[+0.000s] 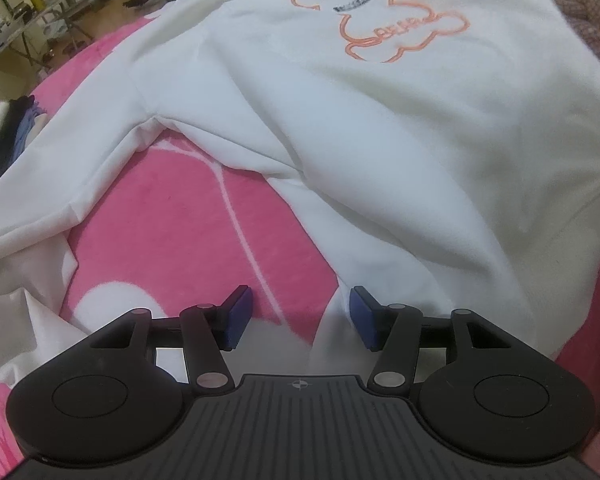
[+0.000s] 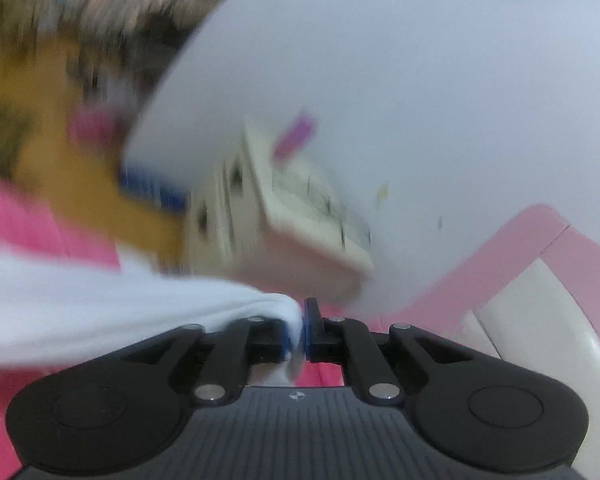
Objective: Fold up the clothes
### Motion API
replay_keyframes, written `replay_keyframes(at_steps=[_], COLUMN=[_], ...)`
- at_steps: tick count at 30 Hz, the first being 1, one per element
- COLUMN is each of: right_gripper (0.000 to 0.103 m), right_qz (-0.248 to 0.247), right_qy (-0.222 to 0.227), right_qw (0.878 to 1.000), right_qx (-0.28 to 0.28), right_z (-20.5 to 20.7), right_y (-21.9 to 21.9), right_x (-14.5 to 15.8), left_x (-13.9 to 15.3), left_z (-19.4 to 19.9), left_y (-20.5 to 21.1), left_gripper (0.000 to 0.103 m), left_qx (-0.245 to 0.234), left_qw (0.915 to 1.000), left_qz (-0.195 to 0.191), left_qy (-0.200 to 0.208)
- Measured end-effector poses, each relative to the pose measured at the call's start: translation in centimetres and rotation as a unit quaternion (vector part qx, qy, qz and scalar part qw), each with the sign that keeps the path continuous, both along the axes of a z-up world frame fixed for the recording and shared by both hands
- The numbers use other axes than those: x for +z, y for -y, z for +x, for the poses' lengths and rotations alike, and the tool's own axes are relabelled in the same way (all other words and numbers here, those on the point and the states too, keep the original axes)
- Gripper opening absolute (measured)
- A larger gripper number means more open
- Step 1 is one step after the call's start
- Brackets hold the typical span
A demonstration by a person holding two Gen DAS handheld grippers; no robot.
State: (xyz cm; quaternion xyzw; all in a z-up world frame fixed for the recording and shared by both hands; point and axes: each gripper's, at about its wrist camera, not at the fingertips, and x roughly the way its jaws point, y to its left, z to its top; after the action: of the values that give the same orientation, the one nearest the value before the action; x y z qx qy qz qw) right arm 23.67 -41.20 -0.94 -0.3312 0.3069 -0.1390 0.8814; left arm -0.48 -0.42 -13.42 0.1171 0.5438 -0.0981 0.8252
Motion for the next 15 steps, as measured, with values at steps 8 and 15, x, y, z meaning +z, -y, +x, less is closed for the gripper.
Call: replay_keyframes(at_steps=[8,15], right_gripper=[0.074,0.101], right_qz=[0.028,-0.063], right_qy=[-0.053,-0.185], right_qw=[0.997,0.981], right_qx=[-0.046,0.014], right_z=[-4.5,-7.6], right_y=[4.2,3.6], right_x=[-1.5,-1.1], left_x=[0.5,1.6], left_z=[-0.4,-1.1], left_y=[-0.1,-1.2], left_gripper=[0.061,0.061], left_qx=[-0.019,-0.013], left_qw=[0.9995,0.9998], left_qz=[0.025,0.016], left_qy=[-0.002,-0.005])
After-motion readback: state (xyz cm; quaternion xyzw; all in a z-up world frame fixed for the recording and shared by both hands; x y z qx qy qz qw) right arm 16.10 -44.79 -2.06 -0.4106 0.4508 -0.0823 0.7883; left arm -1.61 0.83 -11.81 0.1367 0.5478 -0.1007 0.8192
